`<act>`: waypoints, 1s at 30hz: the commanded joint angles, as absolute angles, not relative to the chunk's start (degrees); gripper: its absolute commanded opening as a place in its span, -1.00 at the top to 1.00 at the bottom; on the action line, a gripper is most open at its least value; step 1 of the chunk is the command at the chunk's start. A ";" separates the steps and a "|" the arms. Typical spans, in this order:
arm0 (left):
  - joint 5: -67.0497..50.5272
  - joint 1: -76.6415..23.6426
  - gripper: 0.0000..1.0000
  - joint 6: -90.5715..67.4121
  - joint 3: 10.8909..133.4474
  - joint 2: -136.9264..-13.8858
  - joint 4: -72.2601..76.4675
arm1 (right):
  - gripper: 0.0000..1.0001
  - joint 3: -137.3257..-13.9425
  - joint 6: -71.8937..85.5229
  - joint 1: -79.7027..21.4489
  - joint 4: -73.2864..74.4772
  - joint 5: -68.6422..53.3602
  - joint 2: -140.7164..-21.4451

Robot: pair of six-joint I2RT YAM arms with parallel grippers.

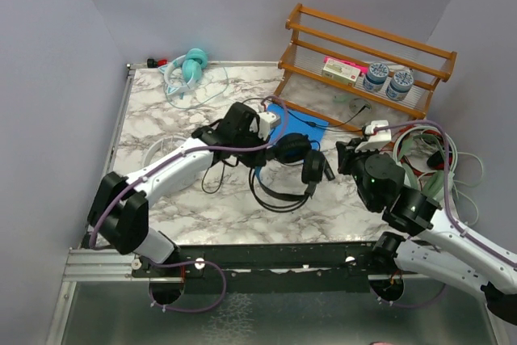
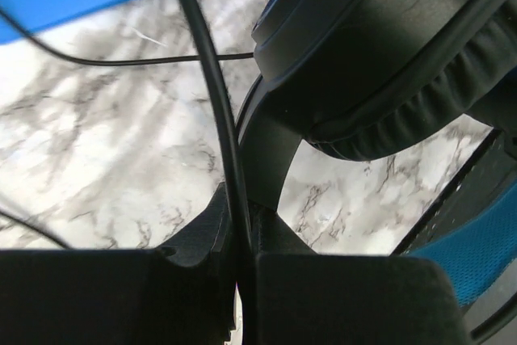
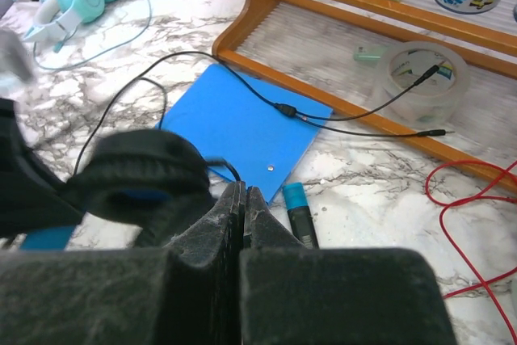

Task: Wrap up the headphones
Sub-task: Place the headphones at the center of the board.

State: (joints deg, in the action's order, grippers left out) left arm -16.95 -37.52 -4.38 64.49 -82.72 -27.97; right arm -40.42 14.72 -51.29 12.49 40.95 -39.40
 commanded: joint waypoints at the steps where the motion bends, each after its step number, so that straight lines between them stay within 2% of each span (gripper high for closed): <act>1: -23.50 -40.02 1.00 3.59 65.95 -88.20 -27.61 | 0.99 -41.46 14.13 -51.20 11.88 38.04 -39.32; 8: -17.18 -43.20 0.98 13.79 65.92 -93.90 -30.05 | 0.99 -40.33 16.80 -51.15 11.82 36.28 -40.34; 10: -14.30 -43.33 0.76 15.10 66.37 -95.69 -29.80 | 0.99 -39.82 18.42 -51.11 10.66 36.02 -40.77; 12: -10.39 -43.33 0.38 14.97 67.48 -97.24 -29.79 | 0.99 -39.46 19.22 -51.23 9.31 36.10 -41.43; 14: -6.27 -43.33 0.10 12.85 68.34 -97.41 -29.37 | 0.99 -39.78 20.22 -51.19 8.62 36.65 -42.71; 17: 0.48 -43.33 -0.26 8.65 67.88 -94.85 -27.88 | 0.98 -41.27 21.18 -51.15 10.30 36.56 -44.57; 19: 5.93 -43.33 -0.93 3.44 67.90 -92.03 -28.41 | 0.98 -42.42 21.31 -51.11 12.45 36.75 -44.77; 25: 16.22 -43.33 -0.97 -20.60 67.25 -82.12 -36.36 | 0.97 -41.53 20.46 -51.15 14.05 36.51 -39.69; 30: 6.69 -43.33 -0.97 -34.62 56.69 -71.75 -36.55 | 0.95 -38.47 22.53 -51.12 14.93 35.72 -34.94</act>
State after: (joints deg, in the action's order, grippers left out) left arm 10.31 -43.29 -17.10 64.69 -79.57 -33.76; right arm -40.21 20.38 -51.31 13.21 36.86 -37.98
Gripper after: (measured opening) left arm 0.986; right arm 0.018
